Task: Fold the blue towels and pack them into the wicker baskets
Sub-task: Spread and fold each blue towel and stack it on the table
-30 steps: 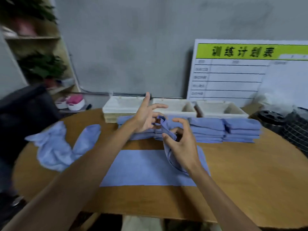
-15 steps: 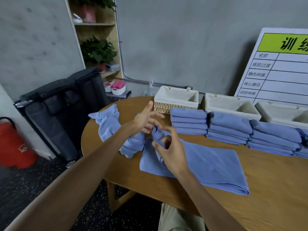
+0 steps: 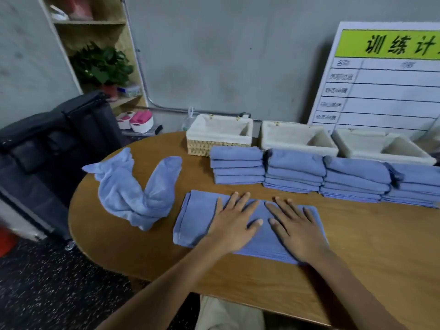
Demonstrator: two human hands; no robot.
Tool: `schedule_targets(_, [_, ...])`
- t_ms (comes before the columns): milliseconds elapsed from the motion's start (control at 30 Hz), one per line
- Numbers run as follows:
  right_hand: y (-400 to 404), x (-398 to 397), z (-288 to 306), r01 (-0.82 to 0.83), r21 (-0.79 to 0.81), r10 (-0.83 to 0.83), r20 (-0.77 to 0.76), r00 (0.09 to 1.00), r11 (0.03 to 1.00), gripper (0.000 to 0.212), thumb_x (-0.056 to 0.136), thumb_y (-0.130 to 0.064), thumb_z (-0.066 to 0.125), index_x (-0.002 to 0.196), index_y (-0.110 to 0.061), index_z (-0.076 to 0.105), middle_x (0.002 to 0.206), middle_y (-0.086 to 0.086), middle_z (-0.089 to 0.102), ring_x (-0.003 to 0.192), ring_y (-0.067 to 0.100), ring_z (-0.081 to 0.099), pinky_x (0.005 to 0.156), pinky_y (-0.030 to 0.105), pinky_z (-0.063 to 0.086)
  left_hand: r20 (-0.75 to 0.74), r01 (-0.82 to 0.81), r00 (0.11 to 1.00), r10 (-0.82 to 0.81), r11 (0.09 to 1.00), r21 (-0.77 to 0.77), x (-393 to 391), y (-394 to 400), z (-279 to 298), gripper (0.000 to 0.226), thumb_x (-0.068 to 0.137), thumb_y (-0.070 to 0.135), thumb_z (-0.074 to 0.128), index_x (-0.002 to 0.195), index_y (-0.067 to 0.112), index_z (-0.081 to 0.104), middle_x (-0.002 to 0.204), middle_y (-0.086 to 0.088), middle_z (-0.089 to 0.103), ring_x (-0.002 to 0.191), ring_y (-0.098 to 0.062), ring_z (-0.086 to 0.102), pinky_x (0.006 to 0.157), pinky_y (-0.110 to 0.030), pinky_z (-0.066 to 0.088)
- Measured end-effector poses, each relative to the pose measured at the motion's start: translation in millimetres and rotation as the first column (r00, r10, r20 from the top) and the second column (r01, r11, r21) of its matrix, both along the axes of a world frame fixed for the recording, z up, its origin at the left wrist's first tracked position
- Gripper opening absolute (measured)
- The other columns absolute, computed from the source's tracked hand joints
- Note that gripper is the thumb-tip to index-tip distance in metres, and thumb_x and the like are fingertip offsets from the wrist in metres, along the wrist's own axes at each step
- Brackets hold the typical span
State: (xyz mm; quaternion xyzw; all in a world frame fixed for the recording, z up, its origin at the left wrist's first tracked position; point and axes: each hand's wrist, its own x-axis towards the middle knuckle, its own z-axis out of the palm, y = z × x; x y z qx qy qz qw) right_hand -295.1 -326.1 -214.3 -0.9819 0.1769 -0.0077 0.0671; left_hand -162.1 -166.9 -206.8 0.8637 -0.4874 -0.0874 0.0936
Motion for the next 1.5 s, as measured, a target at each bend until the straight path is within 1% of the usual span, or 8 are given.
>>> schedule_targets(533, [-86,-94,3,0.220,0.059,-0.219,-0.029,0.975,0.974,0.091,0.074,-0.085,-0.010,0.155,-0.043,-0.009,0.163,-0.016,-0.020,0.152,0.014,-0.017,0.123,0.044,-0.003,0.153,-0.092,0.985,0.076,0.991,0.102,13,1,-11,0.079,0.088,0.080,0.009,0.157,0.043,-0.006,0.166,0.007,-0.016,0.154,-0.022,-0.014,0.123,-0.053,-0.002])
schedule_targets(667, [-82,-104,1,0.420,0.057,-0.424,0.094,0.901,0.906,0.106,0.075,-0.086,0.001,0.155,-0.020,0.023,0.163,0.003,0.015,0.151,0.025,0.014,0.120,0.048,0.015,0.130,-0.105,0.987,0.090,0.988,0.114,17,6,-9,0.088,0.079,0.083,-0.002,0.157,0.043,-0.008,0.166,0.007,-0.018,0.154,-0.020,-0.015,0.122,-0.057,0.000])
schedule_targets(767, [-73,-119,-1,0.489,-0.049,-0.463,0.252,0.850,0.871,0.082,0.086,-0.077,0.023,0.119,-0.013,0.061,0.127,0.010,0.053,0.118,0.032,0.051,0.101,0.049,0.039,0.179,-0.090,0.982,0.060,0.983,0.162,15,6,-4,0.090,0.080,0.082,-0.005,0.159,0.039,-0.001,0.168,0.003,-0.011,0.154,-0.025,-0.010,0.120,-0.060,0.000])
schedule_targets(900, [-63,-131,2,0.500,0.051,-0.495,0.265,0.828,0.864,0.036,0.092,-0.059,0.051,0.100,-0.025,0.061,0.107,-0.002,0.053,0.105,0.024,0.050,0.089,0.042,0.040,0.441,0.041,0.894,-0.073,0.996,0.081,3,-16,20,0.080,0.091,0.067,0.009,0.146,0.023,0.047,0.158,-0.008,0.036,0.146,-0.033,0.030,0.113,-0.060,0.027])
schedule_targets(1067, [-84,-147,18,0.292,0.561,-0.559,0.391,0.731,0.775,0.026,0.093,-0.032,0.066,0.081,-0.021,0.046,0.066,-0.009,0.048,0.062,0.013,0.049,0.056,0.029,0.034,0.101,0.279,0.959,-0.263,0.939,-0.200,-50,-142,55,0.038,0.103,0.035,0.047,0.137,0.021,0.057,0.133,-0.001,0.057,0.124,-0.023,0.050,0.100,-0.036,0.041])
schedule_targets(1200, [-117,-183,24,0.209,0.637,-0.582,0.458,0.672,0.742,0.021,0.091,-0.021,0.070,0.084,-0.022,0.051,0.071,-0.008,0.054,0.061,0.007,0.050,0.056,0.022,0.035,-0.224,0.504,0.804,-0.551,0.831,-0.235,-99,-258,59,0.041,0.100,0.011,0.056,0.140,0.019,0.055,0.145,0.001,0.054,0.135,-0.014,0.048,0.112,-0.032,0.038])
schedule_targets(1333, [-158,-221,17,0.228,0.679,-0.641,0.450,0.622,0.698,0.011,0.094,-0.024,0.067,0.091,-0.019,0.058,0.082,-0.001,0.059,0.075,0.015,0.056,0.060,0.021,0.036,-0.241,0.722,0.645,-0.725,0.682,-0.117,-135,-331,56,0.042,0.100,0.005,0.055,0.140,0.017,0.056,0.145,0.001,0.054,0.131,-0.008,0.048,0.110,-0.025,0.038])
schedule_targets(1500, [-179,-246,10,0.201,0.744,-0.704,0.456,0.544,0.638,0.013,0.093,-0.022,0.069,0.102,-0.017,0.062,0.090,-0.007,0.062,0.080,0.001,0.057,0.064,0.015,0.042,-0.089,0.802,0.597,-0.797,0.596,0.044,-156,-374,50,0.027,0.093,0.013,0.066,0.120,0.017,0.070,0.117,0.004,0.067,0.104,-0.008,0.057,0.093,-0.027,0.044])
